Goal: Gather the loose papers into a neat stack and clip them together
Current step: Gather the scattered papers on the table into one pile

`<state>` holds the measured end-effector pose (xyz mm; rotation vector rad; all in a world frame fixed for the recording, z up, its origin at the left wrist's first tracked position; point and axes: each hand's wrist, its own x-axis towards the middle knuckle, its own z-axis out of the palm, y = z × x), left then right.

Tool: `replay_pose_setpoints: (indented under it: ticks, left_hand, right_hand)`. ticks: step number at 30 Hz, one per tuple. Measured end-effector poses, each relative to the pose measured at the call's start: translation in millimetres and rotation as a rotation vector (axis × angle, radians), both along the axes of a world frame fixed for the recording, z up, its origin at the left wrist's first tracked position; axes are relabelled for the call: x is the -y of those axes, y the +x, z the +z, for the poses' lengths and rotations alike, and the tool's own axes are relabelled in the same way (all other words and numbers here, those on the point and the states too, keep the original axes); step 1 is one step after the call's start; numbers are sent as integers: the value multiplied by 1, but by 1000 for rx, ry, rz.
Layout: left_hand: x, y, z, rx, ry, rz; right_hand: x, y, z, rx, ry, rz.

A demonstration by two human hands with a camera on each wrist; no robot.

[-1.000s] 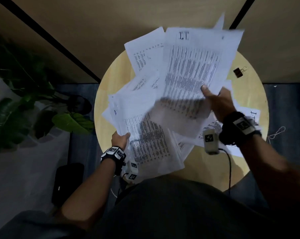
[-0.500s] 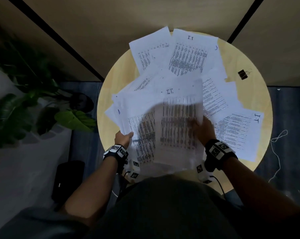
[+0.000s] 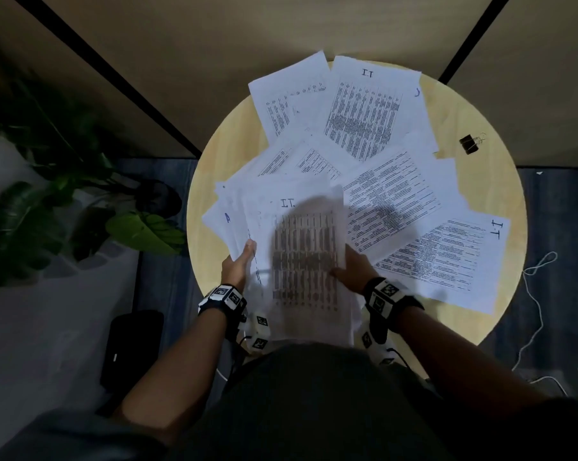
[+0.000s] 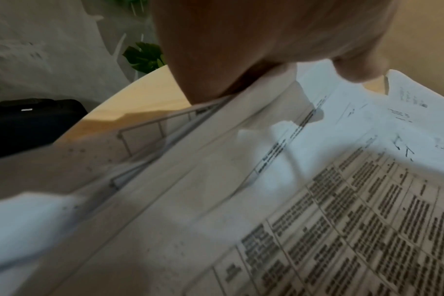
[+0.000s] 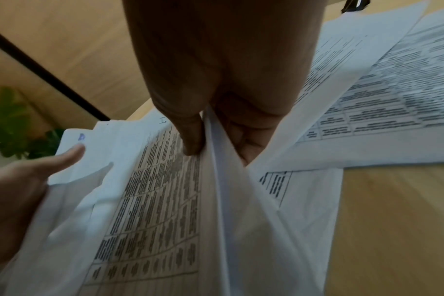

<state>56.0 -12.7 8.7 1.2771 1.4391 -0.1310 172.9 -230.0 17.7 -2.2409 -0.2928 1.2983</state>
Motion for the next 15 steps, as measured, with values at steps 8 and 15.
replay_pose_setpoints:
  ticks: [8, 15]
  left_hand:
    - [-6, -2, -6, -148, 112, -271]
    - [-19, -13, -10, -184, 378, -139]
  right_hand:
    - [-8, 7, -10, -16, 53, 2]
    - [-3, 112, -19, 581, -43, 181]
